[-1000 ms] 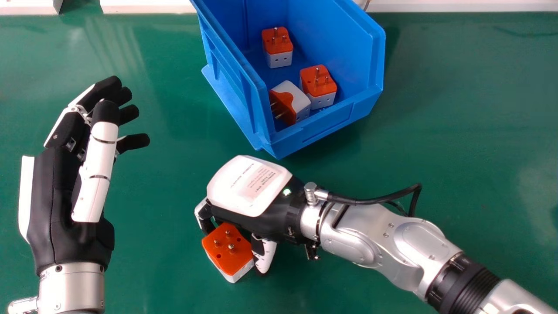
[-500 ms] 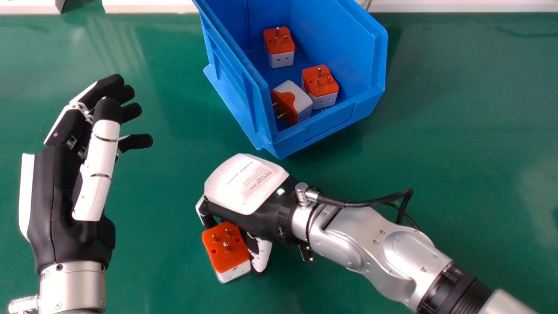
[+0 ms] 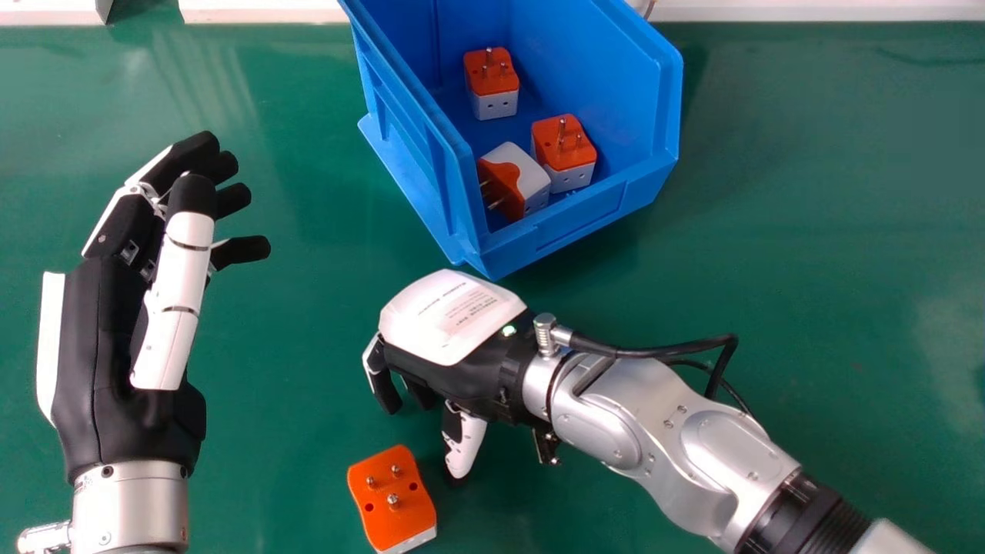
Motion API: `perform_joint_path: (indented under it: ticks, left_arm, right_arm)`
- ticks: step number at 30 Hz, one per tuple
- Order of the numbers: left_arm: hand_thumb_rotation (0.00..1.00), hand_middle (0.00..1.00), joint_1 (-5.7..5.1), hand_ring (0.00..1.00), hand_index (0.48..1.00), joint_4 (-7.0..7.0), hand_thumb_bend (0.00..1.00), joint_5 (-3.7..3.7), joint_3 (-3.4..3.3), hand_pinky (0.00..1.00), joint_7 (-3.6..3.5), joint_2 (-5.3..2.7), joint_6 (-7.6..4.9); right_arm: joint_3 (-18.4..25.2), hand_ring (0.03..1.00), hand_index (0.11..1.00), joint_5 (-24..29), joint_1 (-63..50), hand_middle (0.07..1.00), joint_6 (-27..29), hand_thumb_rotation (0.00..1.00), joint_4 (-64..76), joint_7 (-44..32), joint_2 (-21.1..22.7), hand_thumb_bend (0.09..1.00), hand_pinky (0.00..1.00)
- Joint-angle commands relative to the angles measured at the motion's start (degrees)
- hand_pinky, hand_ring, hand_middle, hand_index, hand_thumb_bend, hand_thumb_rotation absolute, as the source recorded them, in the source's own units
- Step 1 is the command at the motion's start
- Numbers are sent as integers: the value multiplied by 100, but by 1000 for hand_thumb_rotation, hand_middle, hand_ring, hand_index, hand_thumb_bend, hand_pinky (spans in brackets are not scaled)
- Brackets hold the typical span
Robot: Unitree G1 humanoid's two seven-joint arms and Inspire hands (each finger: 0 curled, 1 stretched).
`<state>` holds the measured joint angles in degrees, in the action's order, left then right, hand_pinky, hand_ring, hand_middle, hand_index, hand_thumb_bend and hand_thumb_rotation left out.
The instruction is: Pick all objects and put in blue box
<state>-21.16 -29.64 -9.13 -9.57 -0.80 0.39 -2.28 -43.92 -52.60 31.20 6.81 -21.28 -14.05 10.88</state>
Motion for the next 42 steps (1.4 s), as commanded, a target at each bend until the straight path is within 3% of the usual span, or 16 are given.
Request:
perform_joint_path:
  ticks: [1, 7, 15, 19, 21, 22, 27, 31, 33, 35, 37, 39, 42]
  left_arm:
    - [663, 787, -15, 766, 755, -138, 596, -3, 10, 616, -8, -3, -56]
    - [668, 789, -8, 768, 757, -109, 590, 8, -3, 619, -13, 3, -82]
    - [671, 791, -9, 772, 759, -107, 592, -41, -2, 629, -16, -25, -50]
    - [669, 792, -6, 775, 760, -105, 593, 17, 20, 634, 23, -36, -33]
    - [669, 796, -2, 783, 764, -78, 591, 9, 16, 650, 11, -25, -47]
    - [671, 798, -3, 787, 767, -72, 588, 0, 14, 659, 8, -25, -46]
    - [669, 807, -10, 802, 779, -87, 588, -11, 18, 687, 5, -27, -33]
    - [669, 809, 6, 804, 781, -84, 584, -7, 21, 695, 23, -37, -10]
    - [669, 811, 13, 808, 784, -90, 579, -3, 24, 703, 30, -38, 10]
    - [669, 817, 28, 816, 791, -96, 577, -23, 30, 718, 29, -46, 16]
    - [669, 817, 31, 816, 791, -98, 577, -41, 31, 718, 24, -50, 21]
    - [666, 818, 35, 819, 792, -98, 572, -46, 28, 722, 24, -53, 28]
    - [661, 821, 40, 822, 795, -94, 570, -13, 20, 728, 32, -50, 20]
  right_arm:
    - [-125, 353, 546, -135, -116, 455, -38, 0, -21, 90, -80, 499, 169]
    - [-248, 352, 545, -419, -76, 452, -11, 0, 49, 318, 1, 500, 167]
    - [-299, 362, 542, -1015, -174, 464, -908, 0, 967, -516, 43, 503, 180]
    - [-249, 356, 542, -1033, -190, 458, -926, 1, 1414, -1020, 200, 505, 191]
    - [-245, 373, 564, -1038, -200, 492, -895, 123, 1576, -1146, 285, 617, 232]
    - [-254, 375, 569, -1054, -205, 497, -853, 130, 1650, -1173, 338, 645, 246]
    - [-255, 379, 579, -1128, -215, 511, -757, 110, 2002, -1513, 495, 724, 292]
    - [-182, 386, 579, -1130, -255, 516, -834, 91, 2359, -1938, 531, 733, 307]
    - [-168, 421, 583, -1166, -254, 537, -841, 73, 2546, -2157, 571, 735, 343]
    - [-139, 523, 596, -1180, -269, 602, -867, 50, 2717, -2339, 582, 718, 434]
    - [-111, 523, 596, -1187, -292, 602, -896, 50, 2832, -2462, 569, 718, 434]
    - [-96, 588, 608, -1223, -315, 648, -888, 49, 2905, -2476, 571, 709, 494]
    - [-78, 637, 613, -1269, -312, 682, -857, 59, 2979, -2515, 583, 702, 536]
